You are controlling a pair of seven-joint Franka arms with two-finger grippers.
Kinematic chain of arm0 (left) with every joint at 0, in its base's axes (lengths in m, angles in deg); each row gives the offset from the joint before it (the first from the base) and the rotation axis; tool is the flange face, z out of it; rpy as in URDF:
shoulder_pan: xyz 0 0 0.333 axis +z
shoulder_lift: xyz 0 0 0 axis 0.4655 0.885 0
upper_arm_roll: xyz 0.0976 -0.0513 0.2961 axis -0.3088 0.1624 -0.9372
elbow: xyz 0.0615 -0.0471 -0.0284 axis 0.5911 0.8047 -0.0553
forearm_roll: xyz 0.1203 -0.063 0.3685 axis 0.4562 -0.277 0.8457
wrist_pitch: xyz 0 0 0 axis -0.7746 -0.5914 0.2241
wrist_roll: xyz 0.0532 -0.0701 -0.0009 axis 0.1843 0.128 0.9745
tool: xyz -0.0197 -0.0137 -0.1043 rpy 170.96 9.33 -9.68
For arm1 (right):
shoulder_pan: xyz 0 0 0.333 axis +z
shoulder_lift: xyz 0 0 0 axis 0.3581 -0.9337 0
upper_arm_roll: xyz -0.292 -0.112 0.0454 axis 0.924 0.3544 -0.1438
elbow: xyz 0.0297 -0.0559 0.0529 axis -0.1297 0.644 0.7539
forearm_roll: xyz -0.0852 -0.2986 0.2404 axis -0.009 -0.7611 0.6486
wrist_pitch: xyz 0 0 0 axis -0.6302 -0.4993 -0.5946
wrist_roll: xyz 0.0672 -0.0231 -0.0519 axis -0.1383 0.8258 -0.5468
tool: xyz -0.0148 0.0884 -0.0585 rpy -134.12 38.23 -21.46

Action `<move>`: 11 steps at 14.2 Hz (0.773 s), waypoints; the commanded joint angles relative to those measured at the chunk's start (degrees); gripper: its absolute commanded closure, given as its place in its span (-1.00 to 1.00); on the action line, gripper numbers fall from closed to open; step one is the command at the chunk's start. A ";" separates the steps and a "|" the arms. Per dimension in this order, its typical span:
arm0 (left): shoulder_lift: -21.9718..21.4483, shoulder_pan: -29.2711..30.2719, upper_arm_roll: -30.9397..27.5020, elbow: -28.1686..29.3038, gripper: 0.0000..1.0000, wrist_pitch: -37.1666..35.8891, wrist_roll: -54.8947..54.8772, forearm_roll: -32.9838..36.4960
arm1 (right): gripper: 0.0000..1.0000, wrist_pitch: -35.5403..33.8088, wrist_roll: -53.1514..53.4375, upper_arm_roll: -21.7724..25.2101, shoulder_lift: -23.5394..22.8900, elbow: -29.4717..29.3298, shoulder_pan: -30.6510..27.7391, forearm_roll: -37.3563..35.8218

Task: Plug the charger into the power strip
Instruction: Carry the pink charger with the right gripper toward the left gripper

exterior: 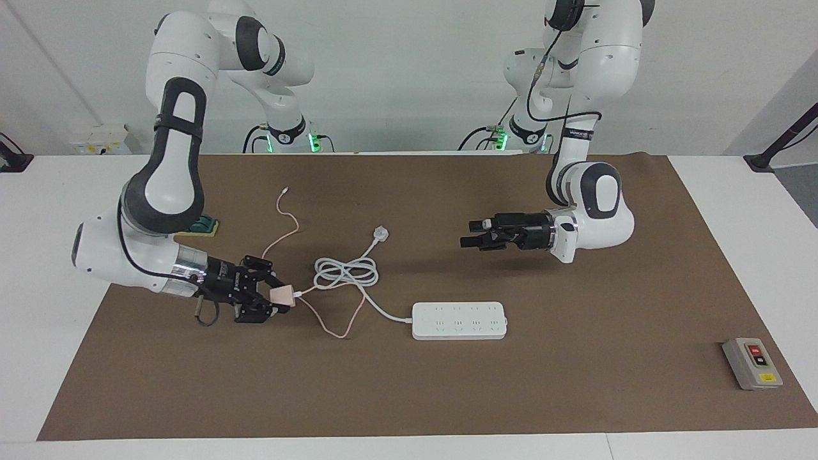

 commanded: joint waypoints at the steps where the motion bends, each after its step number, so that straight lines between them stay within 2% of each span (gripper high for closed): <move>1: -1.79 -0.03 0.09 1.75 -0.98 -0.37 1.00 0.73 | 1.00 2.89 4.61 0.14 2.01 0.78 4.38 0.30; 7: -1.70 -0.56 0.00 1.58 -0.98 0.25 3.20 0.81 | 1.00 9.83 11.73 0.14 2.63 0.78 12.83 0.21; 11: -1.26 -2.66 0.18 0.61 -0.98 3.40 2.67 0.55 | 1.00 15.19 17.53 0.14 2.63 0.78 17.31 0.30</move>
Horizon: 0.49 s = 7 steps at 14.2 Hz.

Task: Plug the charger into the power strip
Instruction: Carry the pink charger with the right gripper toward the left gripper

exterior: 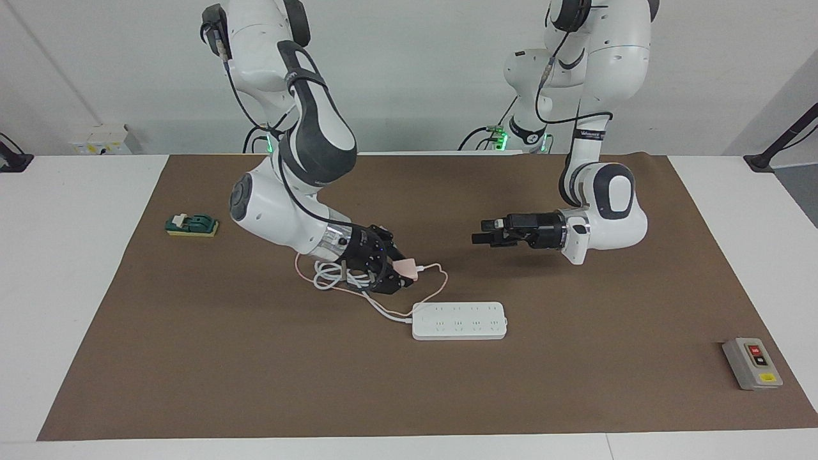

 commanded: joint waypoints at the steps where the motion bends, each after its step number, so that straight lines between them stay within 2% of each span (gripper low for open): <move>1: -1.17 -2.24 -0.14 0.37 -0.98 3.77 0.25 0.38 | 1.00 3.70 3.45 0.19 0.86 0.77 2.98 0.29; 4: -0.73 -3.82 -0.14 -1.83 -0.98 5.89 0.52 -0.32 | 1.00 7.22 8.10 0.19 0.77 0.77 5.54 0.29; 7: 0.06 -5.23 -0.14 -3.58 -0.98 7.83 -1.32 -2.95 | 1.00 7.67 8.29 0.19 0.77 1.12 6.86 0.03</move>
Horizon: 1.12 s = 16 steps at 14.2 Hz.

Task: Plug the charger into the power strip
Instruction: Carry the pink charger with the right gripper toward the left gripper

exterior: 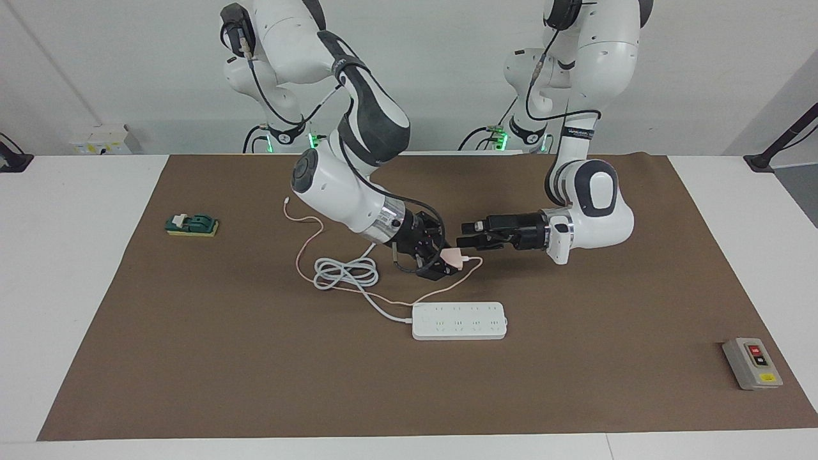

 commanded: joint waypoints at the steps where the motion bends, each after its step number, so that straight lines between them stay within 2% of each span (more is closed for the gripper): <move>1: 0.07 -1.50 -0.45 -1.60 -0.98 2.03 -1.86 -2.08 | 1.00 0.63 0.78 0.17 0.75 1.16 0.52 0.03; 7: 2.08 -0.63 -0.63 -5.20 -0.96 2.30 -7.05 1.25 | 1.00 0.63 0.43 0.17 0.84 1.33 0.53 -0.24; 16: 4.81 -0.36 -0.98 -9.51 -0.95 2.91 -7.23 2.49 | 1.00 0.11 0.34 0.17 1.02 1.33 0.44 -0.15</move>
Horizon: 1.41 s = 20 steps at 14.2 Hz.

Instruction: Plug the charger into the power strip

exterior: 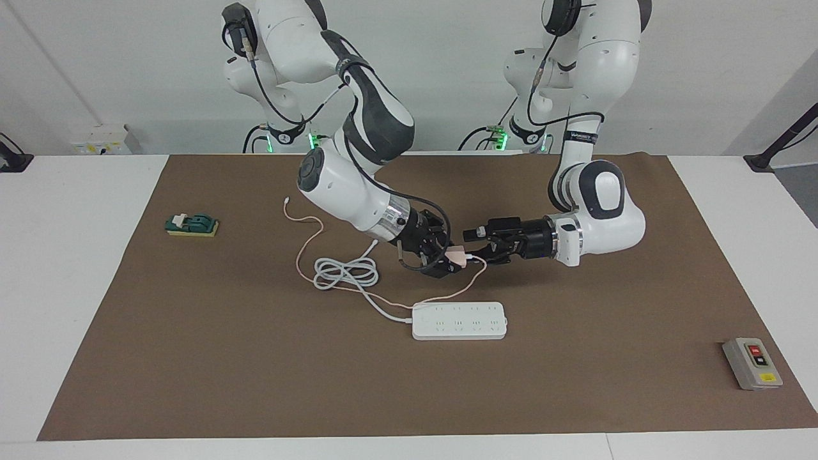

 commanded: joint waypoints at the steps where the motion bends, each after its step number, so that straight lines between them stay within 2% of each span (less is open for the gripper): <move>1: 2.05 0.09 -0.02 -2.35 -0.94 0.57 -0.90 1.01 | 1.00 0.19 0.32 0.08 1.02 1.14 0.13 -0.14; 3: 2.32 0.26 0.07 -2.70 -0.94 0.83 -1.43 3.12 | 1.00 0.02 0.32 0.08 1.19 1.05 0.04 -0.06; 16: 2.41 -0.53 0.24 -2.79 -0.90 1.27 -2.92 2.51 | 1.00 -0.42 0.32 0.08 1.54 0.96 -0.23 0.03; 18: 2.41 -0.61 0.24 -2.88 -0.68 1.89 -3.01 2.59 | 1.00 -0.42 0.32 0.08 1.54 1.05 -0.23 0.03; 20: 2.41 -0.79 0.24 -2.88 -0.65 1.98 -3.01 2.68 | 1.00 -0.42 0.32 0.08 1.54 0.96 -0.23 0.03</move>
